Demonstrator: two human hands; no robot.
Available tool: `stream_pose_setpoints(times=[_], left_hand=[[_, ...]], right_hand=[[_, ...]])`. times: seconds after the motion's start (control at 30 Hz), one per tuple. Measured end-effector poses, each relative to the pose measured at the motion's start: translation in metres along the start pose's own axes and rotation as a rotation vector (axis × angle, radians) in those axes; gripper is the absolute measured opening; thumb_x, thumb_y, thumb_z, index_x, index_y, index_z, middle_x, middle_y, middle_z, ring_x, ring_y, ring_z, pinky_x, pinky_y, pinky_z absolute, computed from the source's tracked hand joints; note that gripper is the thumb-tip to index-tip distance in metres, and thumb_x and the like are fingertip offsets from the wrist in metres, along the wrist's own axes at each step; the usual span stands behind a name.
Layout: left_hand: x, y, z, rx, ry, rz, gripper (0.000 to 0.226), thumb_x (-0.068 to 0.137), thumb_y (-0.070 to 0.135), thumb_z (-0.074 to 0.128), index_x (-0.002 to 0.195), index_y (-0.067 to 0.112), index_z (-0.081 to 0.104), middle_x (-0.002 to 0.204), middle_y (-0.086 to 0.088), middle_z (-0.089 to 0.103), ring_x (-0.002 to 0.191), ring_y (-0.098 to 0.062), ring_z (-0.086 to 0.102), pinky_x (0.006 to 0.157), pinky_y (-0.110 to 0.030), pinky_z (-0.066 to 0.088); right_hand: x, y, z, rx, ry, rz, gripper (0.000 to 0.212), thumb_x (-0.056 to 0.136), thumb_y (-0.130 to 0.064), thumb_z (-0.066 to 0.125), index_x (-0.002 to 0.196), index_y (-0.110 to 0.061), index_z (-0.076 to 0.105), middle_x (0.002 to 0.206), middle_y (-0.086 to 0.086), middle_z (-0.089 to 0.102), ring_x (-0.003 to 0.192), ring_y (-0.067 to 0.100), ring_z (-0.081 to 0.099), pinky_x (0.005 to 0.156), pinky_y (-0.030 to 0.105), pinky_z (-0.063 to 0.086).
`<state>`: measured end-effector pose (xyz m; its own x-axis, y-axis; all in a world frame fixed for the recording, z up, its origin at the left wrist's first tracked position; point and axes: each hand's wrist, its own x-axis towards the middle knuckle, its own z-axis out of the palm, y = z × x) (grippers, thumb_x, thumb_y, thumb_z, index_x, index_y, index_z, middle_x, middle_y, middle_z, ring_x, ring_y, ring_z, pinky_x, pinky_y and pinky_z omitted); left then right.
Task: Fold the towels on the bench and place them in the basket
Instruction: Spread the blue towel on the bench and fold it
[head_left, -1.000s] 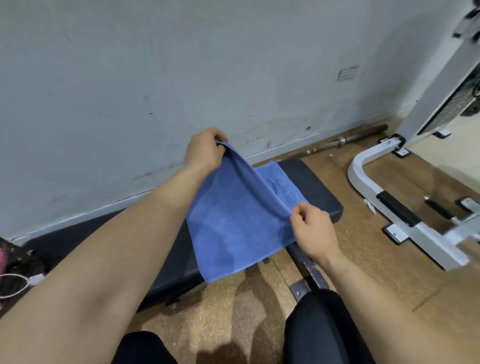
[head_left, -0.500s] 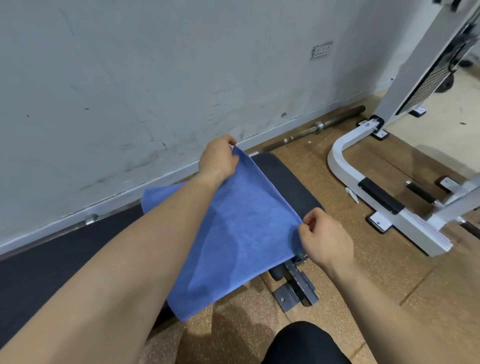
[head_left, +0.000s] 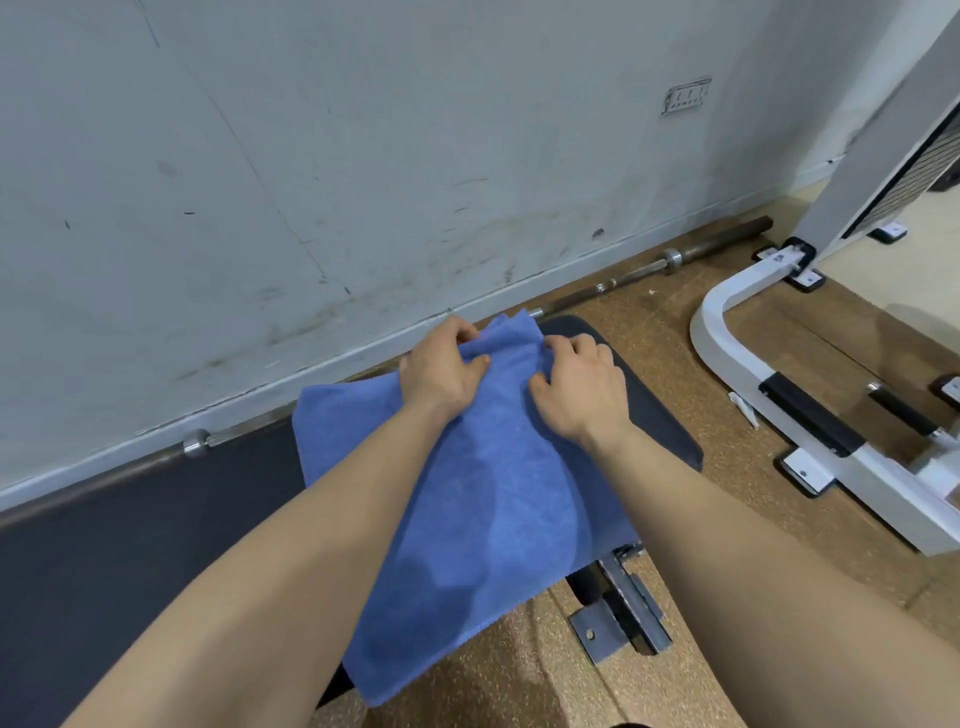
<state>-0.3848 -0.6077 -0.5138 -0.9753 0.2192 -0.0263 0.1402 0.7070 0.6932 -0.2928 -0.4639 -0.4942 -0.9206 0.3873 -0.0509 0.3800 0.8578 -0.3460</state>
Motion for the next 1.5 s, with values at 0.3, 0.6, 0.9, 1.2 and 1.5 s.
stream_pose_setpoints(times=[0.3,0.6,0.9,1.2,1.5], left_hand=[[-0.020,0.003,-0.018,-0.156,0.010,0.096,0.021,0.065,0.024,0.061,0.068,0.044,0.057,0.082,0.022,0.065,0.090,-0.009,0.063,0.094,-0.043,0.047],[-0.093,0.013,-0.070,-0.337,0.088,0.185,0.013,0.078,0.048,0.070,0.087,0.038,0.067,0.087,0.020,0.069,0.091,-0.006,0.064,0.091,-0.042,0.049],[-0.206,-0.051,-0.143,-0.585,0.332,-0.054,0.020,0.095,0.023,0.052,0.076,0.022,0.050,0.066,0.018,0.053,0.063,-0.003,0.044,0.059,-0.018,0.035],[-0.244,-0.075,-0.181,-0.597,0.318,0.038,0.017,0.091,0.018,0.070,0.082,0.012,0.057,0.073,0.011,0.059,0.067,-0.006,0.052,0.063,-0.014,0.043],[-0.251,-0.088,-0.196,-0.607,0.350,0.072,0.014,0.095,0.011,0.063,0.092,0.024,0.066,0.093,0.011,0.071,0.093,-0.013,0.066,0.088,-0.032,0.052]], right_hand=[[0.024,-0.022,-0.009,0.605,0.004,0.043,0.005,0.091,-0.024,0.052,0.092,-0.026,0.056,0.087,-0.005,0.066,0.086,0.019,0.062,0.074,0.037,0.048],[-0.052,-0.066,-0.037,1.083,0.021,-0.054,0.017,0.089,-0.009,0.063,0.072,-0.010,0.062,0.061,-0.006,0.053,0.060,0.007,0.048,0.058,0.025,0.042],[-0.152,-0.158,-0.021,0.832,-0.329,-0.380,0.006,0.089,-0.014,0.062,0.092,-0.009,0.063,0.083,0.020,0.061,0.068,0.022,0.049,0.065,0.040,0.043],[-0.205,-0.189,-0.019,1.273,-0.583,-0.150,0.034,0.099,-0.011,0.048,0.084,-0.018,0.077,0.072,0.001,0.070,0.060,0.011,0.060,0.054,0.023,0.050],[-0.193,-0.198,-0.010,1.161,-0.509,-0.303,0.006,0.089,-0.015,0.073,0.090,-0.017,0.067,0.075,0.005,0.063,0.065,0.017,0.058,0.058,0.031,0.054]])
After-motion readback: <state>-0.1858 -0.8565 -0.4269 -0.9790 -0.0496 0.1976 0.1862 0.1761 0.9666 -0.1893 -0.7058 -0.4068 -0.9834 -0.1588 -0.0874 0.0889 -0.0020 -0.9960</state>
